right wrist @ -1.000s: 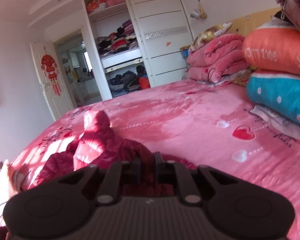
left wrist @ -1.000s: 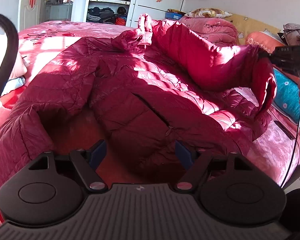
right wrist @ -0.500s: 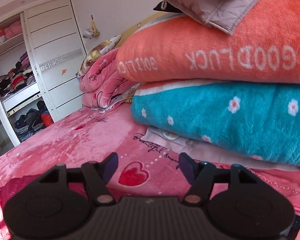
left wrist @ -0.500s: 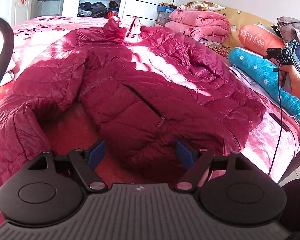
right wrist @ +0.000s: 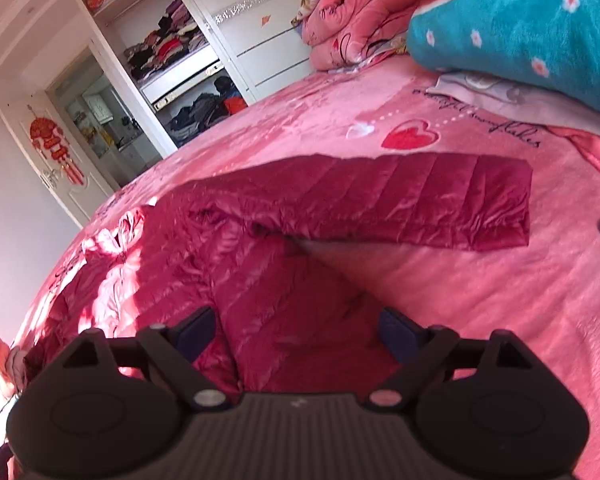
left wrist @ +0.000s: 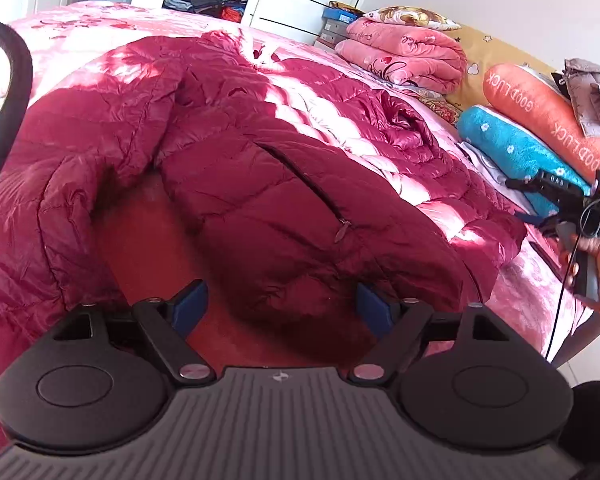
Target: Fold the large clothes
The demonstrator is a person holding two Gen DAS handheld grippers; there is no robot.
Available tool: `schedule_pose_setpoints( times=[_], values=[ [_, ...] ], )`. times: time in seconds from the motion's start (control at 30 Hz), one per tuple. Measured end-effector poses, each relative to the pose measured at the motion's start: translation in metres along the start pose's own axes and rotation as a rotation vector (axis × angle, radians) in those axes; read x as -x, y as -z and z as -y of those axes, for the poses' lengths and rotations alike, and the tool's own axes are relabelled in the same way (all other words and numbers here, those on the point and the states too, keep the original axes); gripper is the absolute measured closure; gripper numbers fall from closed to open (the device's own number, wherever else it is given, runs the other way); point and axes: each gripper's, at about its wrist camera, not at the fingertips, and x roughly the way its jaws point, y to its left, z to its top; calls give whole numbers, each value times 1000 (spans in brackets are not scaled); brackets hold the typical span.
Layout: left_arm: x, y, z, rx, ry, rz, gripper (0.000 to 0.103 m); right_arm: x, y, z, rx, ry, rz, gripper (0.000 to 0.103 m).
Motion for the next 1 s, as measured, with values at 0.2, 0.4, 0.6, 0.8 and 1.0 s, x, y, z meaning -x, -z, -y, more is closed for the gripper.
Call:
schedule_pose_setpoints(
  times=[0.2,0.4,0.6,0.8,1.0],
  values=[
    [-15,-6,7,17,62,11,4,-22,25,-2,-126,-58,-98,38],
    [-27,-16,18,11,72,3,36,-24,40,-15,-156,-33,-145,85],
    [-7,-33,26,-32,65,50,81,1,32,-47,-94,-42,-134,92],
    [37,-52,25,-82,99,136,90,35,19,-94,-1,-104,-100,93],
    [77,-53,15,-95,118,178,92,77,21,-137,66,-171,-59,93]
  ],
)
